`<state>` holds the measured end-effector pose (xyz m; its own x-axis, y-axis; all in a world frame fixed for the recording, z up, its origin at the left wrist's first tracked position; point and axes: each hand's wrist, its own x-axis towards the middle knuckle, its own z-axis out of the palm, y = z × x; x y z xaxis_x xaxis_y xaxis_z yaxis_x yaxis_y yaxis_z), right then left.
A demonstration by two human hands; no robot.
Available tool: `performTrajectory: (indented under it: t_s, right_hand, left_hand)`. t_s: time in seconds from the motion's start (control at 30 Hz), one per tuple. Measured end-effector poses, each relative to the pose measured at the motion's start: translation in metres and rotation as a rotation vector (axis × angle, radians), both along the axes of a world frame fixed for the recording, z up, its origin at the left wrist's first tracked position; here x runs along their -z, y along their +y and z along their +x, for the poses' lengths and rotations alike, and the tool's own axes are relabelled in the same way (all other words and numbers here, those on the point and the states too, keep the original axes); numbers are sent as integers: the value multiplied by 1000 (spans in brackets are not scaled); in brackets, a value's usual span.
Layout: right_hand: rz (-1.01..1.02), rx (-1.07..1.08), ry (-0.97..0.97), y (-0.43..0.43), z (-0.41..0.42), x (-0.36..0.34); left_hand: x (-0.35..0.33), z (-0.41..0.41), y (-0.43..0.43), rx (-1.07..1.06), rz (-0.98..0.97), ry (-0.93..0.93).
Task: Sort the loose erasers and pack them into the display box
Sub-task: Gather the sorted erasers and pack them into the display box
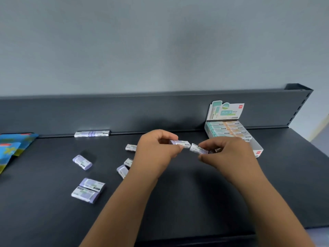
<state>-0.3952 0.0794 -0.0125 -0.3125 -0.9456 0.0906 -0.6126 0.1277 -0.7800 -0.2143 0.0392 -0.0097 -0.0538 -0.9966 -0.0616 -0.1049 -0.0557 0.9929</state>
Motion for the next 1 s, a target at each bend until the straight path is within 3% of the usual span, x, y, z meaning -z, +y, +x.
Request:
performTrajectory:
  t_s: [0.23, 0.47, 0.7, 1.0]
  right_hand:
    - [-53, 21, 57, -2, -40, -3]
    - [-142, -16, 116, -10, -115, -17]
    - [-86, -133, 257, -24, -181, -19]
    - [-57, -283, 357, -35, -182, -15]
  left_hand:
    - [-8, -38, 1, -19, -25, -22]
    - [-15, -99, 10, -105, -13, 76]
    - [-6, -155, 11, -181, 39, 104]
    - [-14, -158, 7, -268, 1, 89]
